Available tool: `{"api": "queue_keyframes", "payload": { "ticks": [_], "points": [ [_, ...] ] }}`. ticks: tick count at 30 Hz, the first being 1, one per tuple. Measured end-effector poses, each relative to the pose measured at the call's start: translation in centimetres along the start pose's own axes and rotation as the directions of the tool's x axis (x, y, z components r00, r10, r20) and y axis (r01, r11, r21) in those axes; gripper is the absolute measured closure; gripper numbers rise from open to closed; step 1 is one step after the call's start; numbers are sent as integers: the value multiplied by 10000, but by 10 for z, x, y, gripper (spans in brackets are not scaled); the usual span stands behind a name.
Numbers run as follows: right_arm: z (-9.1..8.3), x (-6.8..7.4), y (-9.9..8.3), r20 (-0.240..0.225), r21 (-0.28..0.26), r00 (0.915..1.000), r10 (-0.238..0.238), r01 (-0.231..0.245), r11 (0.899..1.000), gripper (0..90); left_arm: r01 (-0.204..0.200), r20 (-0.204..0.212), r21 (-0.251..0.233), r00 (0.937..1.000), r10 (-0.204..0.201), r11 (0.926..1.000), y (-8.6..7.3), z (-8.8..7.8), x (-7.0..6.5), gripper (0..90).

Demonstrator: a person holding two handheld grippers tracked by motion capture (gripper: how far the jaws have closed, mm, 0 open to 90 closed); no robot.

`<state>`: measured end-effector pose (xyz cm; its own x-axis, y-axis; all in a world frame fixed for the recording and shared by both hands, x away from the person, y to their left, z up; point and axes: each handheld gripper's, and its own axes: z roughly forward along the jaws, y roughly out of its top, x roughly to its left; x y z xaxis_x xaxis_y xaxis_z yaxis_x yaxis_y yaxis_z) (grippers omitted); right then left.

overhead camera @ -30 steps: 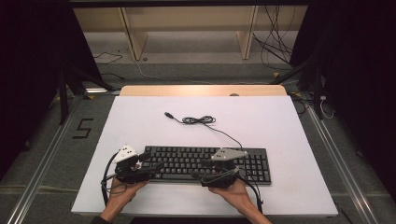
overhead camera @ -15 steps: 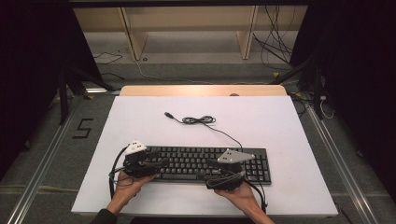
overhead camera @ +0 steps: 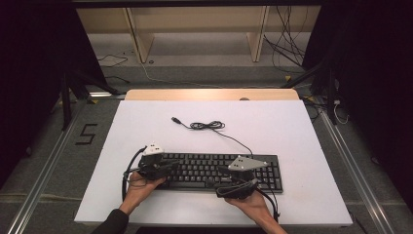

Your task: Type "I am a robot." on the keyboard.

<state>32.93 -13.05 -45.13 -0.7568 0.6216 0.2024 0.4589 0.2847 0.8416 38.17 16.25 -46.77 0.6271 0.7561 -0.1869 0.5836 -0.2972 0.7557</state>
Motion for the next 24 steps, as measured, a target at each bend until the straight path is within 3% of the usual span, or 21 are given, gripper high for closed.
{"api": "queue_keyframes", "payload": {
  "ticks": [3, 24],
  "points": [
    [0, 0, 0, 21, -19, 10000, 10, -10, 10000, 340, 0, -71, 167, 10000, 1, 9999, 1, 5, 0, 885],
    [0, 0, 1, 79, -6, 10000, 10, -10, 10000, 328, -76, -85, 537, 9999, 81, 9985, -3, 14, 2, 892]
  ]
}}
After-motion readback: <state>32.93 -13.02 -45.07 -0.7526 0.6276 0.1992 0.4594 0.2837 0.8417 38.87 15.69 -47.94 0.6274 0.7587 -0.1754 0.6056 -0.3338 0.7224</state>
